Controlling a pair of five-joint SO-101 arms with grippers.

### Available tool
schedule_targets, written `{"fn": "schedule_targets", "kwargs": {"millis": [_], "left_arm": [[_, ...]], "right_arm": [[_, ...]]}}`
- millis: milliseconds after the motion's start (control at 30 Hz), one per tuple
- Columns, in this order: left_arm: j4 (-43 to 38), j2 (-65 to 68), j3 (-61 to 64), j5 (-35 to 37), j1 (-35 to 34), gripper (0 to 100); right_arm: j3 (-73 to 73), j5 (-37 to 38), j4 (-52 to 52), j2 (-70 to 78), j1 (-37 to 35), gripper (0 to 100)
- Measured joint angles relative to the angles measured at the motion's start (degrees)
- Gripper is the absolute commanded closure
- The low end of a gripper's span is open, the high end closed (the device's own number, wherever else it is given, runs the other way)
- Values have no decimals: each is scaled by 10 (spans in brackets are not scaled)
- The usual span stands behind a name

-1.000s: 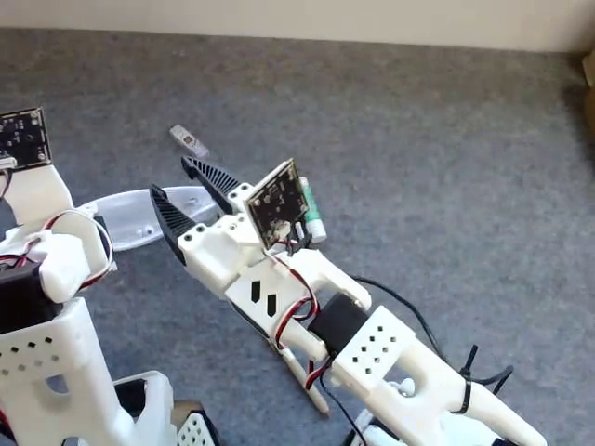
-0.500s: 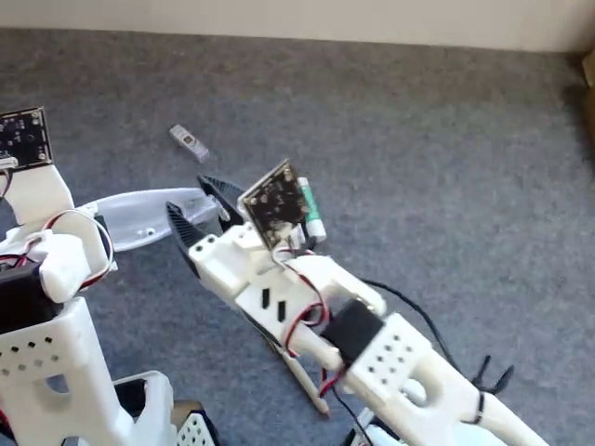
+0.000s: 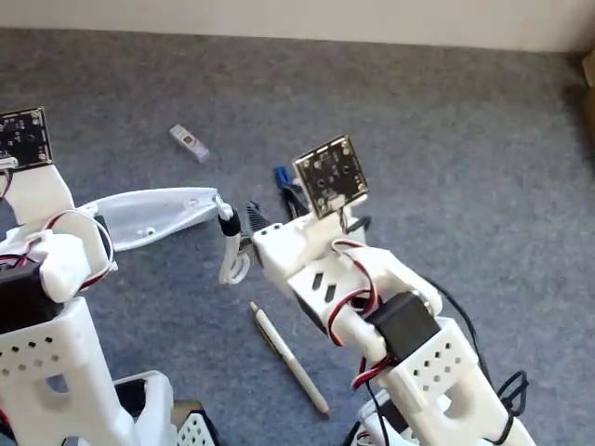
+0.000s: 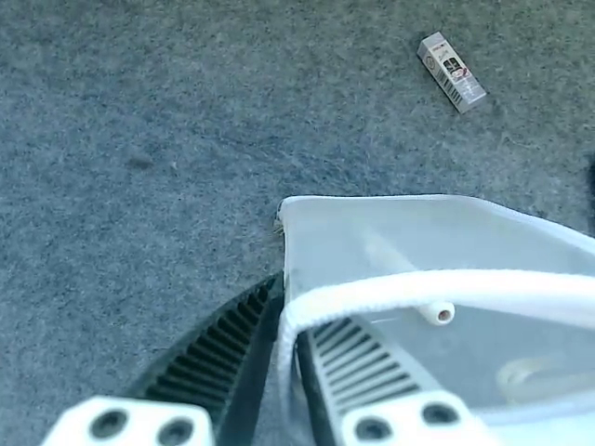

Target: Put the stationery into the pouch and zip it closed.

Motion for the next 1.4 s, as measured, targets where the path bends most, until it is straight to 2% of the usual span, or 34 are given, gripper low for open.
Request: {"fn": "schedule_targets", "kwargs": {"millis": [100, 433, 633, 767, 1100, 1400], "left_arm": [[0, 0, 0, 0, -11, 993], [0, 1, 0, 4, -123, 993], [0, 4, 0, 3, -135, 993], [0, 4, 0, 3, -135, 993], [-13, 4, 14, 3, -153, 993], [-23, 4, 18, 5, -181, 993]], "right_arm": [[-1, 0, 43, 0, 5, 828], [-1, 0, 120, 0, 7, 829], [-1, 0, 161, 53, -62, 829], [-1, 0, 163, 139, -91, 829], [-1, 0, 151, 309, -105, 829], [-1, -47, 94, 418, -126, 829]]}}
